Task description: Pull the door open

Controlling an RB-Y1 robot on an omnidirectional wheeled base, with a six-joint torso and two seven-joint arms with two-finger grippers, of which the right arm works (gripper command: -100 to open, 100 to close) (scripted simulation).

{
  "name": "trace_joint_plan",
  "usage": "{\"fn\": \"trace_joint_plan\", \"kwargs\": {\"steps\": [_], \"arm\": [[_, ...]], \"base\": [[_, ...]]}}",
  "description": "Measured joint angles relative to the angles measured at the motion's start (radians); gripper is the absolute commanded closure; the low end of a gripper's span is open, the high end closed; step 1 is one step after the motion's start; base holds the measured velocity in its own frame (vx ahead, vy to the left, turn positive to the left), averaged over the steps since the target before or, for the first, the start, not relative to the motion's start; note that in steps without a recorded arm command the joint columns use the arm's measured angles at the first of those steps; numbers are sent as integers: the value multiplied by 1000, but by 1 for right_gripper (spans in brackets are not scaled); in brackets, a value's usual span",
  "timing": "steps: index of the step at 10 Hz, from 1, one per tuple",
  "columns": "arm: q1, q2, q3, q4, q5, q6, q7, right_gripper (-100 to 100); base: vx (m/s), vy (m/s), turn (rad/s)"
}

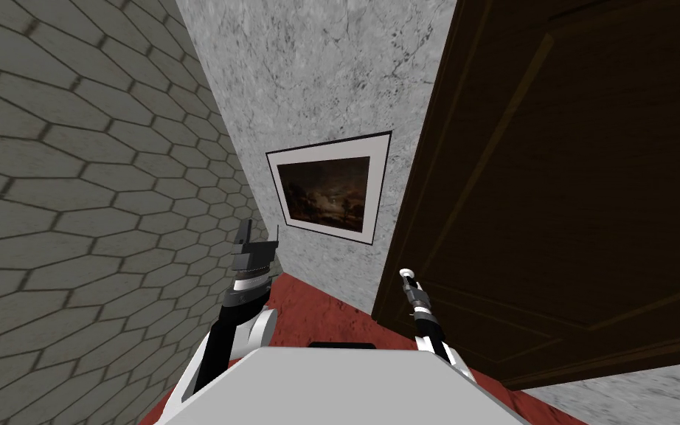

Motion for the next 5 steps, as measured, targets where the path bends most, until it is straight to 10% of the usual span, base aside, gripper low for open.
{"fn": "trace_joint_plan", "kwargs": {"steps": [5], "arm": [[4, -14, 30, 4, -57, -3, -127, 100]], "base": [[-37, -12, 49]]}}
